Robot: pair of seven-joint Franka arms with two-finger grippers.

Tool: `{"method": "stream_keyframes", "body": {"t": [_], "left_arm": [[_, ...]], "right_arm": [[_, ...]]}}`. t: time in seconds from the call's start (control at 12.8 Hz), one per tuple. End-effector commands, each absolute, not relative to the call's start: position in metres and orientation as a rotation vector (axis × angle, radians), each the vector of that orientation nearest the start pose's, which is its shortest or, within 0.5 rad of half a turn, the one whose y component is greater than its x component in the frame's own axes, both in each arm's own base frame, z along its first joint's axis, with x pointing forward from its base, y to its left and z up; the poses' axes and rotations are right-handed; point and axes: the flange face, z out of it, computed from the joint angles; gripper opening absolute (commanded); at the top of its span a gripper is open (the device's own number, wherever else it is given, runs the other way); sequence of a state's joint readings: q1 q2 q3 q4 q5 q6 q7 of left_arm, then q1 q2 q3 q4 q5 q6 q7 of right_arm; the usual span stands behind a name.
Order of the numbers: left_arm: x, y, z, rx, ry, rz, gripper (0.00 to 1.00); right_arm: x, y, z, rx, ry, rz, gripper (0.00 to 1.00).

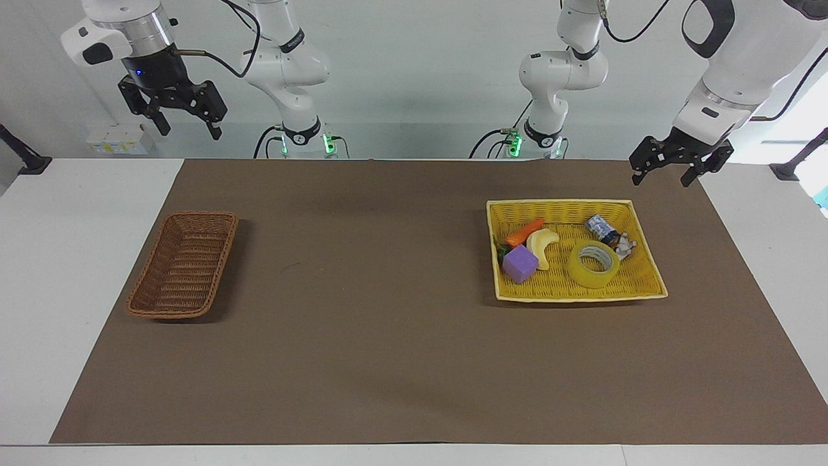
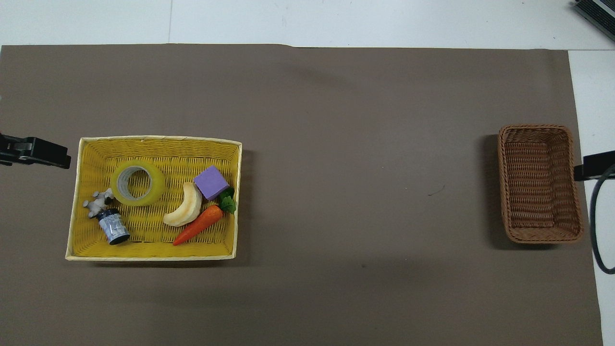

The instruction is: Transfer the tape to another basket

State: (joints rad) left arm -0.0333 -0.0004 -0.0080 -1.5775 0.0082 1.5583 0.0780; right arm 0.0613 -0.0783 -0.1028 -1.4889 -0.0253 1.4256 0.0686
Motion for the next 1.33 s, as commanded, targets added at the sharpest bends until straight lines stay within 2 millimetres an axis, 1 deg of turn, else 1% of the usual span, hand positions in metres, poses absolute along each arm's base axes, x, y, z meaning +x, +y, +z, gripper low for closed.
{"method": "stream_keyframes", "body": {"t": [0.0,1.25], "left_arm": [[0.5508,-0.0193,0.6213,-3.127,0.187,0.01,1.0],[0.5469,-0.0192,0.6162,-3.127,0.185,0.032,1.0]], "right_arm": [[0.5149,-0.0278,0.694,-3.137,0.177,-0.026,1.0],[0.5149,-0.0278,0.694,-3.137,0.177,-0.026,1.0]]}}
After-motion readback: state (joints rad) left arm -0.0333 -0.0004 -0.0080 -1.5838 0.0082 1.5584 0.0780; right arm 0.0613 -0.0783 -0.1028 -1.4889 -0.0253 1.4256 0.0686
